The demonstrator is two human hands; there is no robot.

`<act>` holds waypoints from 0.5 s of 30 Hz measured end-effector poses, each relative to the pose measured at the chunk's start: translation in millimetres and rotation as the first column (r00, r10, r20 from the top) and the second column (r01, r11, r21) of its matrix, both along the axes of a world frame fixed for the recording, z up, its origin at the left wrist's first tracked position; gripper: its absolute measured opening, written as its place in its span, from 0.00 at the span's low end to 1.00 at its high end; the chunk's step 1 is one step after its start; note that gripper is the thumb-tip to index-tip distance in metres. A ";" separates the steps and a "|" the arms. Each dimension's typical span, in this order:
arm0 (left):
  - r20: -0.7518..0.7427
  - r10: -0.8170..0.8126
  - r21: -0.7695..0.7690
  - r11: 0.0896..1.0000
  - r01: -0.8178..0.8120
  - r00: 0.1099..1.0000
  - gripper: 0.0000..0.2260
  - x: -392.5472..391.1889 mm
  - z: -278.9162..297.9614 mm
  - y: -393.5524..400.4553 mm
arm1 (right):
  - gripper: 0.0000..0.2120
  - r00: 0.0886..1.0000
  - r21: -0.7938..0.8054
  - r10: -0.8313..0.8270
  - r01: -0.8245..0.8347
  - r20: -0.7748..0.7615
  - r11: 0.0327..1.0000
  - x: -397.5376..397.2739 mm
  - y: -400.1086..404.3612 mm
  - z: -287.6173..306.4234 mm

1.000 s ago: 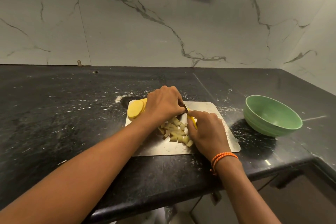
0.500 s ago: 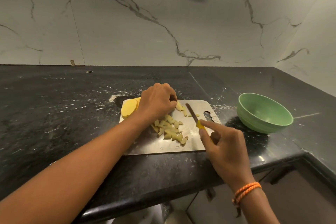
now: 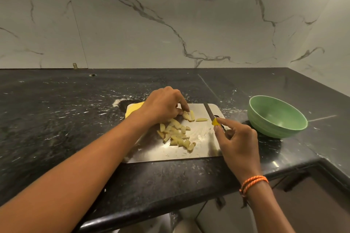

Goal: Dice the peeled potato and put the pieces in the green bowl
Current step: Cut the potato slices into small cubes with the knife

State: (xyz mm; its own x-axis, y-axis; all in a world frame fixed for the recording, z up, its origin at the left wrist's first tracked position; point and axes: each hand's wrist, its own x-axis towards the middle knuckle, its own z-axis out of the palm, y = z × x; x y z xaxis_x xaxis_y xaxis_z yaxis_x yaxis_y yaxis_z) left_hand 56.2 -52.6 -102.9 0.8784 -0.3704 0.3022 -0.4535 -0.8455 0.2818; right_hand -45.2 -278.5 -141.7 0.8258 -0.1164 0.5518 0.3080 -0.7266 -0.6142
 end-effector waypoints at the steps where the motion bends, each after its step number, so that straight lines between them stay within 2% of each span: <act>1: 0.004 -0.026 0.016 1.000 0.026 1.000 0.12 0.4 -0.8 -1.3 | 0.14 1.000 -0.002 -0.001 0.001 -0.002 1.000 0.0 -0.1 0.0; 3: 0.001 -0.098 0.071 0.993 0.097 0.995 0.18 -0.3 -1.5 -3.9 | 0.14 1.000 0.006 0.000 0.000 -0.007 1.000 0.1 -0.7 -0.4; 5: -0.019 -0.173 0.113 0.978 0.174 0.985 0.19 -1.2 -1.0 -5.4 | 0.14 1.000 0.017 0.008 -0.007 -0.013 1.000 -0.2 -1.6 -0.8; 10: -0.071 -0.206 0.130 0.968 0.214 0.976 0.13 -1.2 7.9 0.7 | 0.15 1.000 0.025 0.018 -0.017 -0.010 1.000 -0.8 -1.6 -1.3; 15: -0.170 -0.223 0.055 0.970 0.235 0.960 0.09 -4.1 12.7 2.4 | 0.14 1.000 0.052 0.016 -0.015 -0.014 0.999 -0.9 -1.3 -1.5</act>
State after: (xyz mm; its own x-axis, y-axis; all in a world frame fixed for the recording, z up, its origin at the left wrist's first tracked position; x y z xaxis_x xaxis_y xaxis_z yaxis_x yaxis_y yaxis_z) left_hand 52.1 -50.2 -90.2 0.8021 -0.5834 0.1276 -0.5912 -0.7455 0.3077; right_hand -46.1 -279.8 -143.2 0.8353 -0.1318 0.5337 0.3098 -0.6891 -0.6551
